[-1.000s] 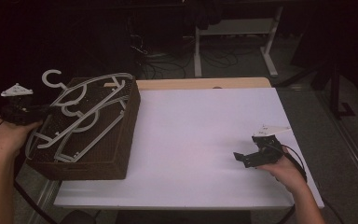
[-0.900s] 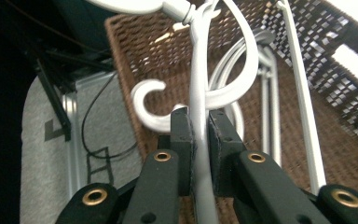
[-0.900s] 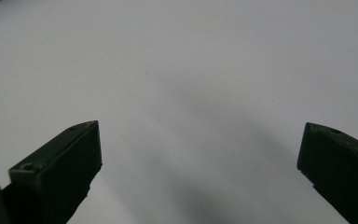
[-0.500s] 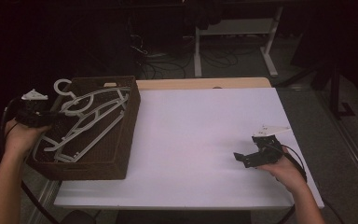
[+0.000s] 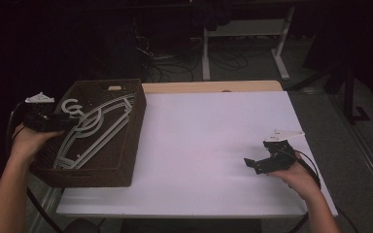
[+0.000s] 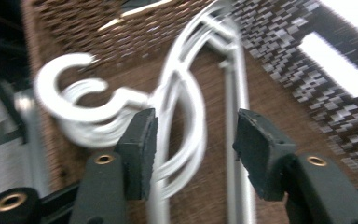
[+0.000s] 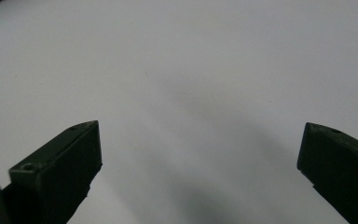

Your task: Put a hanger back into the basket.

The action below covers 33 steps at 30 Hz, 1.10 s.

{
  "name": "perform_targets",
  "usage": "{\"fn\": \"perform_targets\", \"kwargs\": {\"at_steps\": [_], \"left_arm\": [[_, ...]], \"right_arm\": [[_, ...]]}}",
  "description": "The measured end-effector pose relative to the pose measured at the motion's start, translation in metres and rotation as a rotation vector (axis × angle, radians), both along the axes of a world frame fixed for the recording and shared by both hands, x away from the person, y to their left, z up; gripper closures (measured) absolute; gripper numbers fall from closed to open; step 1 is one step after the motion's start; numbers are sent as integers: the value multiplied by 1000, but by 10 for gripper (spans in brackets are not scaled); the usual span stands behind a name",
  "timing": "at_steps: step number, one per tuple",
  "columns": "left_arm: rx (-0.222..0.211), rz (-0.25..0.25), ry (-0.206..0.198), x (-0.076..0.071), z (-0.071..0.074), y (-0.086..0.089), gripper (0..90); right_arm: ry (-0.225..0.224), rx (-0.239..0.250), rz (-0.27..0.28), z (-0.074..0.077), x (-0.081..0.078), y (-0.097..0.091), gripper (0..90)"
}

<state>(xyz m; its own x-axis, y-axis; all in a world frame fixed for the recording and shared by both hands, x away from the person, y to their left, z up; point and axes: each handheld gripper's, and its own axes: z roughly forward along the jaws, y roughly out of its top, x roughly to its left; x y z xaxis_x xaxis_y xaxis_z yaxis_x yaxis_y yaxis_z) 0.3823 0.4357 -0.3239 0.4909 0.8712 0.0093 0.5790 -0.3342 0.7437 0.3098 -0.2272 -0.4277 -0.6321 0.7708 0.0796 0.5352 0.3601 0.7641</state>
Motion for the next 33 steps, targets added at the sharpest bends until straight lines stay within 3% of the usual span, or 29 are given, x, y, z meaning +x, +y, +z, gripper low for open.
{"fn": "perform_targets", "kwargs": {"at_steps": [2,3,4,5,6,7,9,11,12,13,16,17,19,26,30,33], "left_arm": [[-47,-36,-6,-2,2,-6,433],[-47,-36,-6,-2,2,-6,418],[-82,-67,-15,-4,4,-13,401],[-82,-67,-15,-4,4,-13,388],[-127,-108,-24,-7,4,-24,370],[-127,-108,-24,-7,4,-24,361],[-176,-166,-28,-12,2,-39,333],[-186,-179,-29,-13,1,-43,302],[-203,-223,-30,-17,-1,-58,282],[-203,-223,-30,-17,-1,-58,268],[-242,-295,-36,-24,-5,-84,231],[-242,-295,-36,-24,-5,-84,219],[-253,-341,-42,-29,-6,-103,181],[-274,-432,-67,-40,-10,-137,97],[-263,-462,-52,-42,-15,-150,31],[-258,-456,-52,-42,-17,-152,5]], "right_arm": [[0,1,1,1,0,0,0],[0,1,1,1,0,0,0],[0,2,5,1,0,1,0],[0,2,5,1,0,1,0],[1,0,8,2,0,1,0],[2,4,7,3,0,1,0],[-2,6,10,4,1,1,0],[-2,10,10,6,1,1,0],[-3,16,13,9,1,2,0],[-7,17,16,11,1,2,0],[-12,31,23,18,1,4,0],[-12,31,23,18,1,4,0],[-20,48,31,25,2,7,0],[-40,60,64,43,3,14,0],[-54,62,87,52,4,18,0],[-65,68,90,55,5,20,0]]}}
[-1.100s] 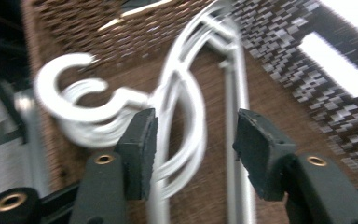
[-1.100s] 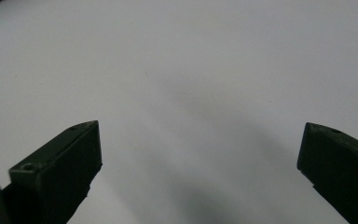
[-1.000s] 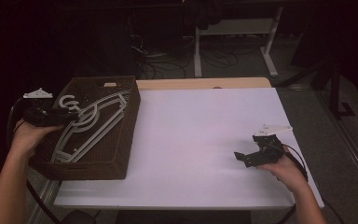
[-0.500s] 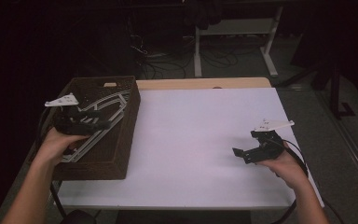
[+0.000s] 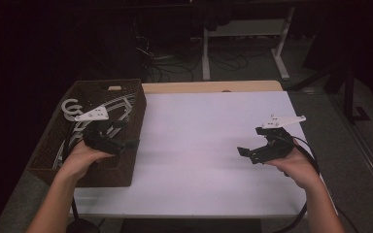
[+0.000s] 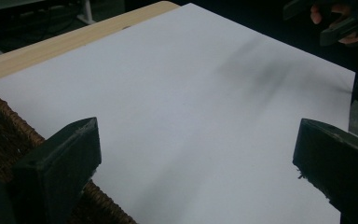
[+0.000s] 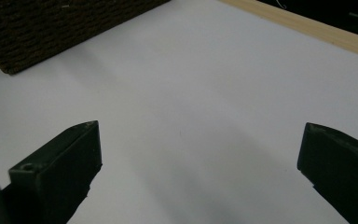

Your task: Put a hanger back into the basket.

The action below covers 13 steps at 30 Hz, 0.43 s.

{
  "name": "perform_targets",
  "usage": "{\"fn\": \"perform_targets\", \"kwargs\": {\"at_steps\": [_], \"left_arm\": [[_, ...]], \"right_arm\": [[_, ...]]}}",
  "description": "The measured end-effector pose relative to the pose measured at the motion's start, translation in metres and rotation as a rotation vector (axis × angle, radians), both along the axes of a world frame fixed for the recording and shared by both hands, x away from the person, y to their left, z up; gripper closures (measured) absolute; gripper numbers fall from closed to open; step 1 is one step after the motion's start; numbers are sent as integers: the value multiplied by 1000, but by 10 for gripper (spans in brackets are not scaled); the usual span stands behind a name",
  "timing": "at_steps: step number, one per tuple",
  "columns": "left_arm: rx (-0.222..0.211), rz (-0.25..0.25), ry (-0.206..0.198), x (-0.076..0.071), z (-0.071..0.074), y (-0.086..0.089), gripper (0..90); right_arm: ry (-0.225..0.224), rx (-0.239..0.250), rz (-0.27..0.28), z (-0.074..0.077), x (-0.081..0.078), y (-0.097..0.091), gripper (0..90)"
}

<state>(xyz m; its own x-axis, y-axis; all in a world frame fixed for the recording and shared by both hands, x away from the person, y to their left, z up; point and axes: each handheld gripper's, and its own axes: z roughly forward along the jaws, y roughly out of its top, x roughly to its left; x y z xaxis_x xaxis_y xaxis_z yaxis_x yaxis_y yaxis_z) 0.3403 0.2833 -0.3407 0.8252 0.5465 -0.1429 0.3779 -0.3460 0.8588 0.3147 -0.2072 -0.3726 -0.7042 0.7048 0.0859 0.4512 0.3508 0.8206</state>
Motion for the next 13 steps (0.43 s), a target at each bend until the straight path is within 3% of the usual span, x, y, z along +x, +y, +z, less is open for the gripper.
{"fn": "perform_targets", "kwargs": {"at_steps": [13], "left_arm": [[-29,-22,1,-4,-3,1,0]], "right_arm": [[-4,-1,4,-2,0,0,0]]}}
